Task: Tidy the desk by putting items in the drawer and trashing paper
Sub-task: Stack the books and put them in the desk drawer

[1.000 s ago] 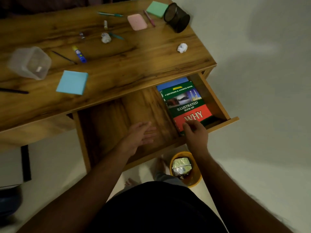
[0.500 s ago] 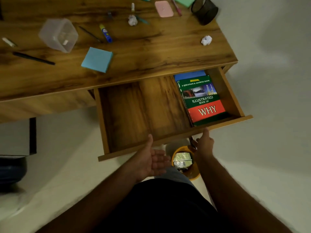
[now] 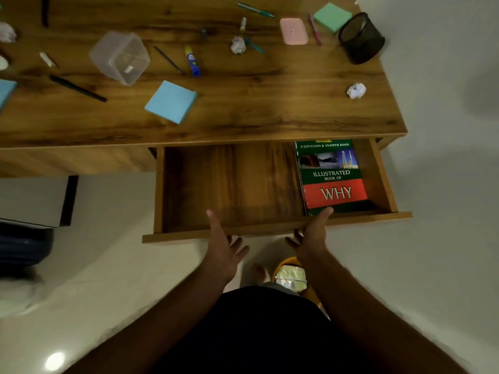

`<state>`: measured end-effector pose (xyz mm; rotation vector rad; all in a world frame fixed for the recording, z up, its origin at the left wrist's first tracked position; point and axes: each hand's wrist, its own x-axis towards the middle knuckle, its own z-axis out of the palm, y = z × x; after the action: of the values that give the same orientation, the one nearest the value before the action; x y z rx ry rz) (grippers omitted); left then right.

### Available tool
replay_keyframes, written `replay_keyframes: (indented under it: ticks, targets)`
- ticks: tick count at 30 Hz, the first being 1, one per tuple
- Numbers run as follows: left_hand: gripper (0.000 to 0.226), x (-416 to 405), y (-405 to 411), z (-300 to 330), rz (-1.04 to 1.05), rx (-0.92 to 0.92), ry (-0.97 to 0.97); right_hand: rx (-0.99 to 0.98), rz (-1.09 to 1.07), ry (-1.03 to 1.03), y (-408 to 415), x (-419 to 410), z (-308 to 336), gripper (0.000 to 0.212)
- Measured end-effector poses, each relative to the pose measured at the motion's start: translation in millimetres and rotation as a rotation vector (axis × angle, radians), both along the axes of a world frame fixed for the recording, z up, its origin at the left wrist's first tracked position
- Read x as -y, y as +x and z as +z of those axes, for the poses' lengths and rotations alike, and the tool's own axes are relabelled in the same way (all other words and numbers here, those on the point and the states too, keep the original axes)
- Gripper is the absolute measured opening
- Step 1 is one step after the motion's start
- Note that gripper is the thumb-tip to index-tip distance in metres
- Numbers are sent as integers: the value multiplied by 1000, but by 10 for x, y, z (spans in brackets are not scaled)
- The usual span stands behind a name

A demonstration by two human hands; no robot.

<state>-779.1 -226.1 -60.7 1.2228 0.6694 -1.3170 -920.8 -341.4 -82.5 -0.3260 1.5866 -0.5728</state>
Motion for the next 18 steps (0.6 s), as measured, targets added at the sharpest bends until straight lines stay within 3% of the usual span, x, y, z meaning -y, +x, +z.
replay_keyframes:
  ticks: [10,18]
  targets:
    - [89,820,451,84,119,180,-139,218,151,-34,392,961,174,103]
    - [83,1407,795,219,135,278,-149,220,270,-24,787,1653,240,88]
